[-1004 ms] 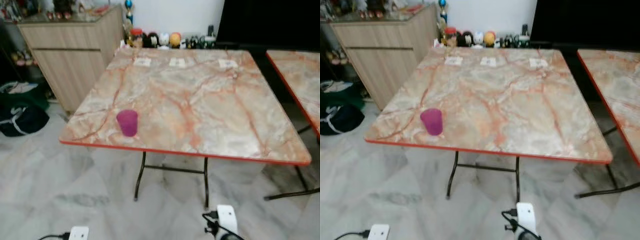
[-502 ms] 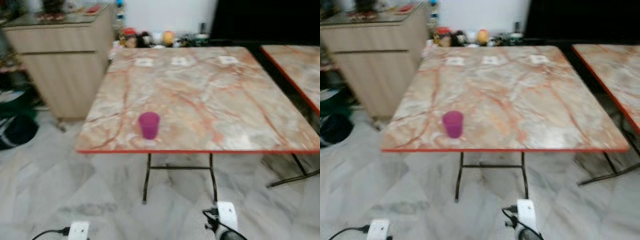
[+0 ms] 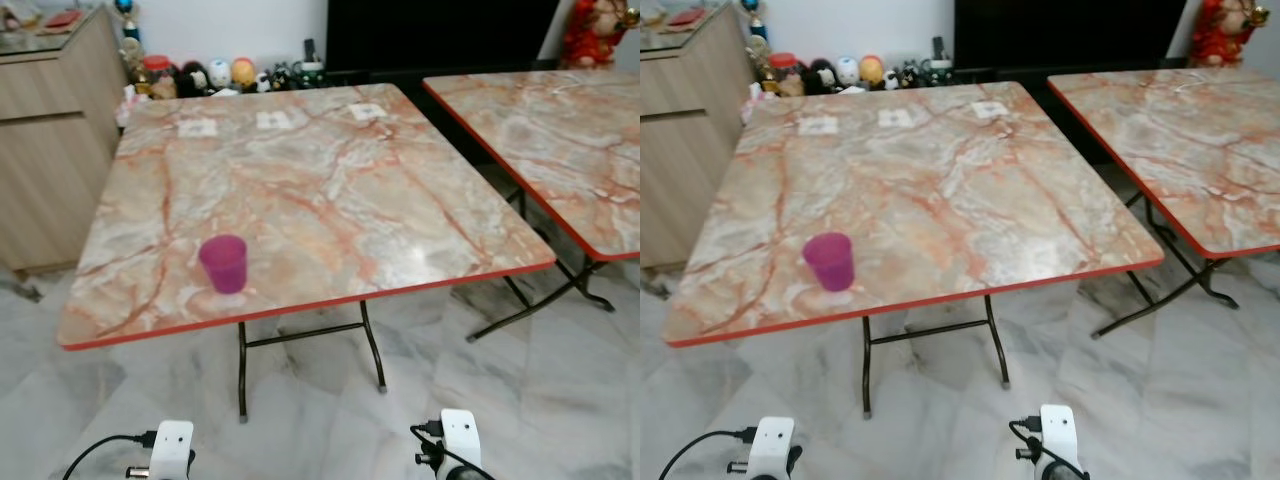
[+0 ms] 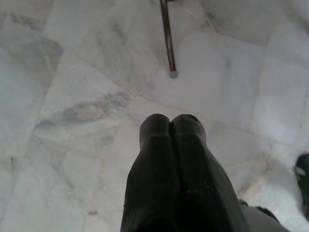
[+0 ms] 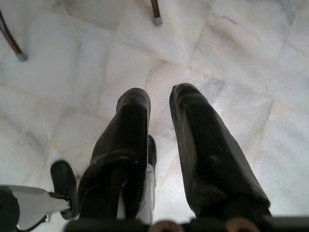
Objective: Setting the table
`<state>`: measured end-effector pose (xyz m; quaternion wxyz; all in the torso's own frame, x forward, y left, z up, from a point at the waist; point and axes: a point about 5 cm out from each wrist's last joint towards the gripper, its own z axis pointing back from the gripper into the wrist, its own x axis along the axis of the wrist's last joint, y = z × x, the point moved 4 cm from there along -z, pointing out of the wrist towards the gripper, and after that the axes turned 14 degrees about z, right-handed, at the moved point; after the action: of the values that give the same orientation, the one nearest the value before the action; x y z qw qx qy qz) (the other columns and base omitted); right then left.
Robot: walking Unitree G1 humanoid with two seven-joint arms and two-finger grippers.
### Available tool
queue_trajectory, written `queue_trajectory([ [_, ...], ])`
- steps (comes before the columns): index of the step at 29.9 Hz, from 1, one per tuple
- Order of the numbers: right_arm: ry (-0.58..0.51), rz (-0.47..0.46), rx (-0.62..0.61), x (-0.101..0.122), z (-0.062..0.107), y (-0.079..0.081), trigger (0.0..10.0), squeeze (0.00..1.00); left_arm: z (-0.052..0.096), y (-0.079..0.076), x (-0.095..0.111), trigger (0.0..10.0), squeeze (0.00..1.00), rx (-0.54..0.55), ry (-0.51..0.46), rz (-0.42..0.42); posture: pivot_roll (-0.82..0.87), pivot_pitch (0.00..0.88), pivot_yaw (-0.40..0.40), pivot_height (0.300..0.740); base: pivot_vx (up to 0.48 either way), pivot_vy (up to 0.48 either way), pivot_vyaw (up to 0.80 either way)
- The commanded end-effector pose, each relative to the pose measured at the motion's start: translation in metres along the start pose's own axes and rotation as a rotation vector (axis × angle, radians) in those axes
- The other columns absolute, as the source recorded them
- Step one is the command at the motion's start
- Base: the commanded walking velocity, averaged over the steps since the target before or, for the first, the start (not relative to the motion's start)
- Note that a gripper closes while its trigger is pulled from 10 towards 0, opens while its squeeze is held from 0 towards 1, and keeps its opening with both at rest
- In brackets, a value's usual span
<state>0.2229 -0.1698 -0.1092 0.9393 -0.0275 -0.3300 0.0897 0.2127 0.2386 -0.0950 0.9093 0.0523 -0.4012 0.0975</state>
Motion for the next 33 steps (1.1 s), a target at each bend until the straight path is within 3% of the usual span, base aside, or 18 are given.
queue_trajectory([
  [1, 0.021, -0.009, -0.01, -0.008, 0.001, -0.003, 10.0, 0.0, 0.001, 0.001, -0.005, 10.0, 0.0, 0.017, 0.017, 0.03, 0.05, 0.0, 0.006, 0.74, 0.0, 0.0, -0.73],
  [5, 0.02, -0.012, -0.013, -0.008, 0.002, -0.004, 10.0, 0.0, 0.0, 0.005, -0.001, 10.0, 0.0, 0.035, 0.004, 0.068, 0.06, 0.0, 0.004, 0.74, 0.0, 0.0, -0.71],
  [11, 0.029, -0.006, -0.004, -0.015, 0.003, -0.004, 10.0, 0.0, 0.001, 0.009, 0.004, 10.0, 0.0, 0.047, -0.032, 0.111, 0.06, 0.0, 0.018, 0.74, 0.0, 0.0, 0.0],
  [20, 0.013, -0.006, -0.002, -0.011, 0.003, -0.003, 10.0, 0.0, 0.006, 0.01, 0.033, 10.0, 0.0, 0.024, -0.237, 0.134, 0.07, 0.0, 0.023, 0.74, 0.0, 0.0, 0.0],
  [23, 0.012, -0.006, -0.002, -0.01, 0.002, -0.003, 10.0, 0.0, 0.013, 0.012, 0.039, 10.0, 0.0, 0.02, -0.318, 0.132, 0.07, 0.0, 0.023, 0.74, 0.0, 0.0, 0.0],
  [29, 0.016, -0.004, -0.004, -0.01, 0.002, -0.003, 10.0, 0.0, 0.051, 0.026, 0.04, 10.0, 0.0, 0.026, -0.489, 0.117, 0.1, 0.0, 0.008, 0.74, 0.0, 0.0, 0.0],
  [31, 0.017, -0.002, -0.004, -0.01, 0.002, -0.003, 10.0, 0.0, 0.054, 0.027, 0.041, 10.0, 0.0, 0.025, -0.499, 0.113, 0.1, 0.0, 0.008, 0.74, 0.0, 0.0, 0.0],
  [33, 0.019, 0.001, -0.003, -0.011, 0.003, -0.004, 10.0, 0.0, 0.068, 0.032, 0.05, 10.0, 0.0, 0.036, -0.562, 0.114, 0.11, 0.0, 0.001, 0.74, 0.0, 0.0, 0.0],
])
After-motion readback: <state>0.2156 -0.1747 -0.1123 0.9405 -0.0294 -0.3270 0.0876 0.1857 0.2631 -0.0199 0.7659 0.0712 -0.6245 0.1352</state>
